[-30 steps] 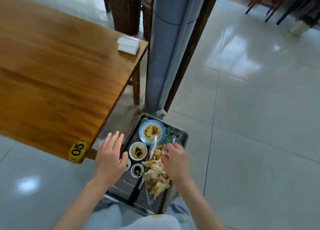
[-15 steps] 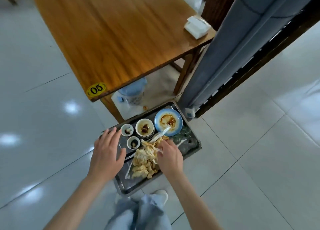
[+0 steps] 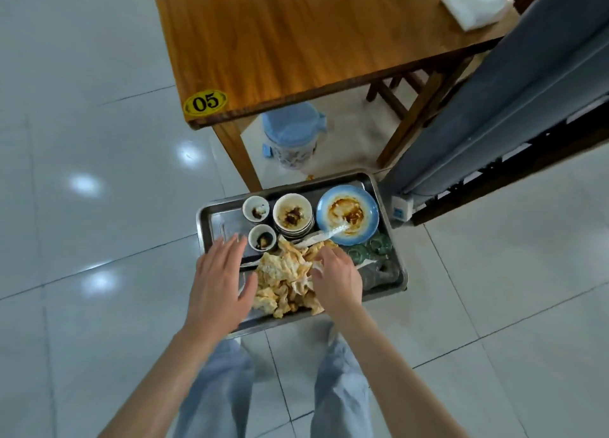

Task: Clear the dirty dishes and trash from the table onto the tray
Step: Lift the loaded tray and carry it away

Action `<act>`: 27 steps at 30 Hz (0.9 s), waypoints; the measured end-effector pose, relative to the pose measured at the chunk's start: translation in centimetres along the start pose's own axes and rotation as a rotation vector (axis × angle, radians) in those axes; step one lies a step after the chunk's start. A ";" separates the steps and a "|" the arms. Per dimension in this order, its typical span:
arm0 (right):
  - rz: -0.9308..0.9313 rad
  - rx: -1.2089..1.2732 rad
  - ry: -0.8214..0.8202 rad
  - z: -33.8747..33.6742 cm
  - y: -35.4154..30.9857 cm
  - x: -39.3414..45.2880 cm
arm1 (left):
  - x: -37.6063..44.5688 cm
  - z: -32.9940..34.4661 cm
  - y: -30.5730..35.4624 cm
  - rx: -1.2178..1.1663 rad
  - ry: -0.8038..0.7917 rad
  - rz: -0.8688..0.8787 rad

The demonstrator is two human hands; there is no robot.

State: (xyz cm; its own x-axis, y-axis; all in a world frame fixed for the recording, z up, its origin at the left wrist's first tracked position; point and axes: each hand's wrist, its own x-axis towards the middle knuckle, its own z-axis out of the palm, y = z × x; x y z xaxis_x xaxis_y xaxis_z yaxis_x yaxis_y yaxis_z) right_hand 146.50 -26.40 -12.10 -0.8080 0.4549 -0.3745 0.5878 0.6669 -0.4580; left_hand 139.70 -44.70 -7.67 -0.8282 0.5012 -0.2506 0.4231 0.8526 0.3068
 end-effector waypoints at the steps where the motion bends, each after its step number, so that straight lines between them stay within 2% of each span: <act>1: -0.027 -0.015 -0.019 0.2 0.7 0.6 | 0.0 1.1 0.5 -0.008 -0.004 -0.027; 9: -0.207 -0.071 -0.104 3.6 4.4 5.6 | 1.8 8.4 1.2 -0.042 0.050 -0.160; 14: -0.232 -0.078 -0.121 5.0 6.7 6.9 | 1.8 11.5 0.2 -0.048 0.053 -0.223; 21: -0.198 -0.139 -0.008 3.9 10.3 8.1 | 1.6 14.3 -1.5 -0.063 0.052 -0.269; 27: -0.225 -0.322 0.009 3.1 11.4 10.1 | 2.9 14.9 -4.4 -0.025 0.046 -0.303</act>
State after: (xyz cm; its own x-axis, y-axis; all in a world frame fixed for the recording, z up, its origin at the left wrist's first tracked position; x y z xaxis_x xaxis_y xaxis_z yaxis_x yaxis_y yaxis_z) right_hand 145.18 -15.99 -23.64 -0.9163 0.2803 -0.2862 0.3541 0.9008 -0.2513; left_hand 140.85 -44.81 -23.44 -0.9314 0.2170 -0.2924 0.1457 0.9581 0.2467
